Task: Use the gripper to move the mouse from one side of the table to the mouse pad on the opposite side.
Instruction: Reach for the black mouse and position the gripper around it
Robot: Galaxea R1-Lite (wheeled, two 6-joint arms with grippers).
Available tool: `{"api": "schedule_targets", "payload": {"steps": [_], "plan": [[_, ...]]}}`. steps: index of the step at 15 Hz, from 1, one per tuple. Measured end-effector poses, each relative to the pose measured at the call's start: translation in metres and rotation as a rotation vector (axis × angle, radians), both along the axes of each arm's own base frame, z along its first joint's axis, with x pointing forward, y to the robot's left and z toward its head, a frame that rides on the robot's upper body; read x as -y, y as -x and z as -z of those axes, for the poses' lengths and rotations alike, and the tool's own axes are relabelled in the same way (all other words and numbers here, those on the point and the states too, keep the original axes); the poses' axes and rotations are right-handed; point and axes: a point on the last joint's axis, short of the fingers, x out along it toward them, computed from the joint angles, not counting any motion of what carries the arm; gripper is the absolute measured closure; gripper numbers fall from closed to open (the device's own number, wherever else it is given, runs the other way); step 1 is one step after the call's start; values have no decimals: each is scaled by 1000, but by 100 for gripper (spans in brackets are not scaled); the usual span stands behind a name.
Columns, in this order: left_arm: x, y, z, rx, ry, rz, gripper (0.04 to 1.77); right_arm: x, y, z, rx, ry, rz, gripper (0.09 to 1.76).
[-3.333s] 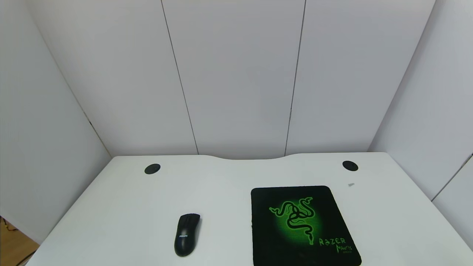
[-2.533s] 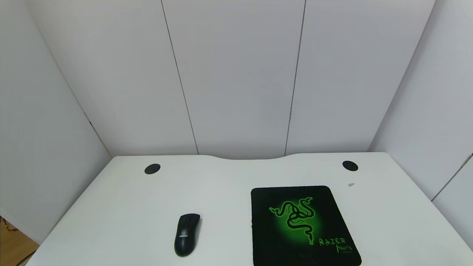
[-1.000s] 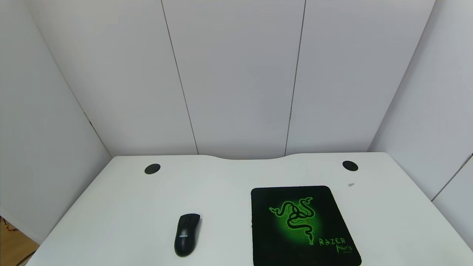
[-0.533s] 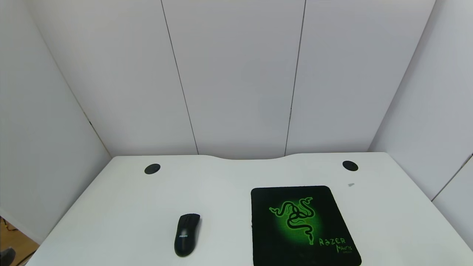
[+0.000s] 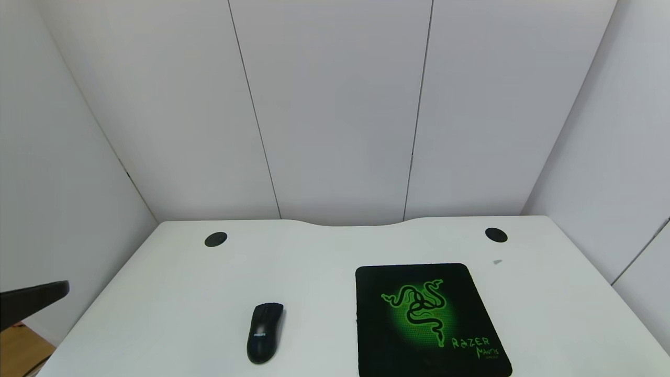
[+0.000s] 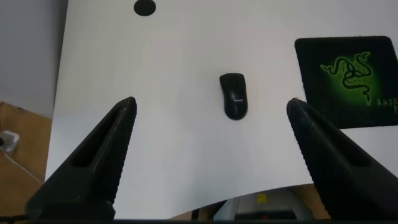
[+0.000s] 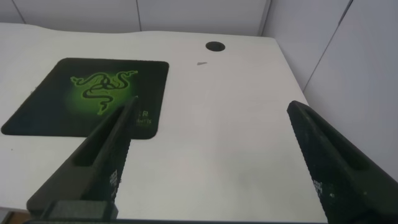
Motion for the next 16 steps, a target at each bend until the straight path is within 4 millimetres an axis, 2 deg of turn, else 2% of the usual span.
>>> {"api": "schedule_targets", "payload": {"steps": [5, 8, 13, 16], "plan": [[6, -57, -1, -238, 58, -12, 9, 0, 0, 0, 0, 0, 0, 14], [19, -93, 9, -360, 87, -12, 9, 0, 0, 0, 0, 0, 0, 14], [63, -143, 40, -532, 94, -35, 9, 0, 0, 0, 0, 0, 0, 14], [85, -163, 59, -607, 80, -32, 9, 0, 0, 0, 0, 0, 0, 14]]}}
